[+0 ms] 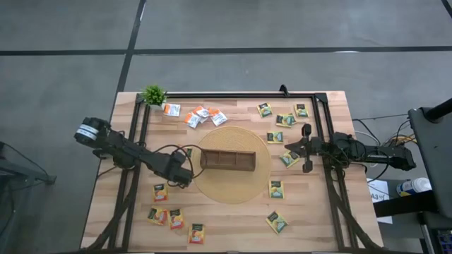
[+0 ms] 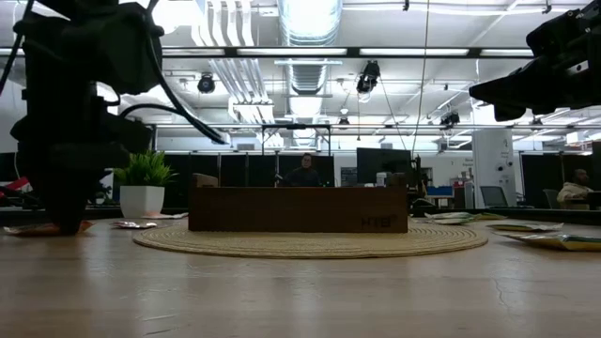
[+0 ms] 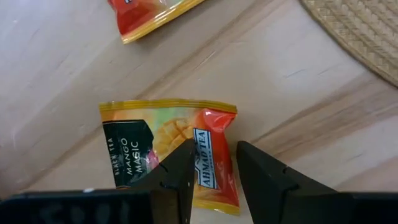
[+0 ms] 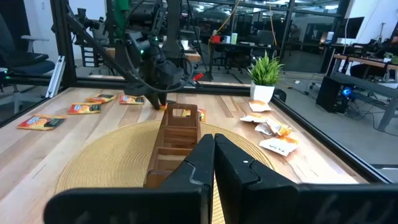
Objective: Pick & Place Tea
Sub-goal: Put the mango tea sachet into the left section of the wooden organizer
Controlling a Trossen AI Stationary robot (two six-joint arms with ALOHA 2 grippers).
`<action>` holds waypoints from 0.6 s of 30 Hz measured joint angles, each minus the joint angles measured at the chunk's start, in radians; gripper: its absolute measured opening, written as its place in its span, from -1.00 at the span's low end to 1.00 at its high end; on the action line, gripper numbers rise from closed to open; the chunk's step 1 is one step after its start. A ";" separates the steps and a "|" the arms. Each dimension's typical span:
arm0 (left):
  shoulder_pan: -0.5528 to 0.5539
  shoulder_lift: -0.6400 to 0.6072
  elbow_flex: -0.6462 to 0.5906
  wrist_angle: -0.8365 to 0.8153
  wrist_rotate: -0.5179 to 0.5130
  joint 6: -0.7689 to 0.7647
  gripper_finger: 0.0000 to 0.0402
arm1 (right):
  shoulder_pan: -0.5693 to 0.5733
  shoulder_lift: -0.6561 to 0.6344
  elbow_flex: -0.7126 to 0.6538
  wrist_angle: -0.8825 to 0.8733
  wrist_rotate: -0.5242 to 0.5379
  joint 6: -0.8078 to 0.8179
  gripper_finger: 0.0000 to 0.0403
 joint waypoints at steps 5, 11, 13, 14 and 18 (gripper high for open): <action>0.000 0.004 0.015 -0.001 0.002 0.046 -0.72 | 0.000 0.000 0.000 0.000 0.000 0.000 -0.96; 0.001 0.005 0.049 -0.008 0.002 0.131 -0.95 | 0.000 0.000 0.000 0.000 0.000 0.000 -0.96; 0.001 0.005 0.059 -0.008 0.002 0.157 -0.96 | 0.000 0.000 0.000 0.000 0.000 0.000 -0.96; 0.001 0.005 0.067 -0.010 0.002 0.167 -0.97 | 0.000 0.000 0.000 0.000 0.000 0.000 -0.96; 0.000 0.005 0.117 -0.064 -0.036 0.208 -0.97 | 0.000 0.000 0.000 0.000 0.000 0.000 -0.96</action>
